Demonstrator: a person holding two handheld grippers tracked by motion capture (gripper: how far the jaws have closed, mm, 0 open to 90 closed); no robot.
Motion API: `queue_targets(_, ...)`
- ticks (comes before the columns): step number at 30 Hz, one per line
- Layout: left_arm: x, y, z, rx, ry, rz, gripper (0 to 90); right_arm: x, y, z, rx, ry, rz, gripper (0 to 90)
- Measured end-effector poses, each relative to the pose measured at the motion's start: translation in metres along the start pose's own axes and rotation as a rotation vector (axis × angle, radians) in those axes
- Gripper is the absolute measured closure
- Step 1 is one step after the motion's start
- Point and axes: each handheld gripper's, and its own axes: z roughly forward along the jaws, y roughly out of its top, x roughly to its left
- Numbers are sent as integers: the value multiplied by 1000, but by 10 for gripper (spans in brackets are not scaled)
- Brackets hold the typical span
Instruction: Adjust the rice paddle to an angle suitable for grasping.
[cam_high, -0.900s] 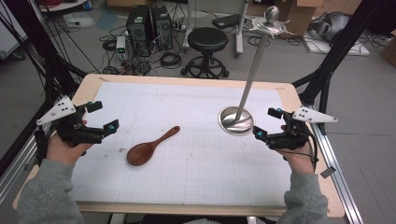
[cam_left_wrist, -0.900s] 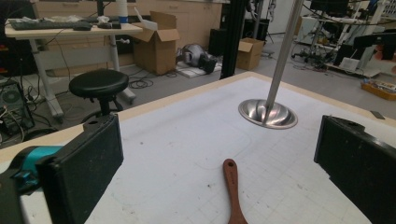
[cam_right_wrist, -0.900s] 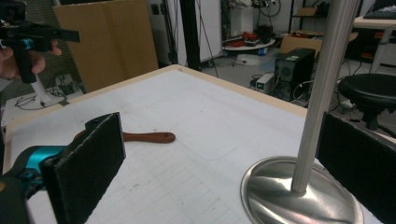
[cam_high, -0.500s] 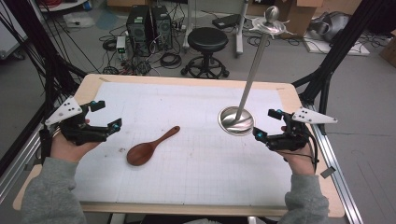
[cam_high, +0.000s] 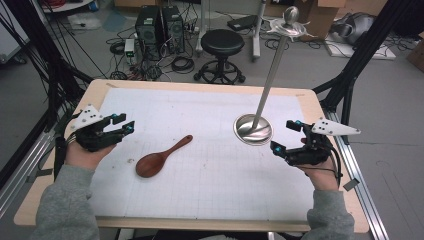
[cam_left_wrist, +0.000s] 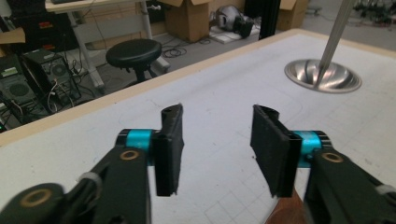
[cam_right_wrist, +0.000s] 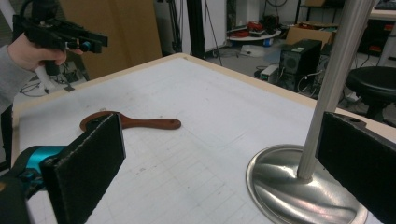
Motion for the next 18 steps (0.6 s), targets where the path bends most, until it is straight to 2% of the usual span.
queue_targets(2, -4, -2, 6, 18, 0, 29, 663, 1, -1, 0, 7, 1, -2, 2)
queue_targets(7, -11, -6, 21, 63, -21, 64, 860, 4, -4, -1, 36, 2, -13, 2)
queue_targets(17, -14, -16, 46, 122, -74, 64, 894, 12, -6, -1, 77, 18, -29, 2)
queue_targets(18, -14, -18, 49, 128, -79, 48, 894, 12, -7, -1, 76, 19, -34, 2)
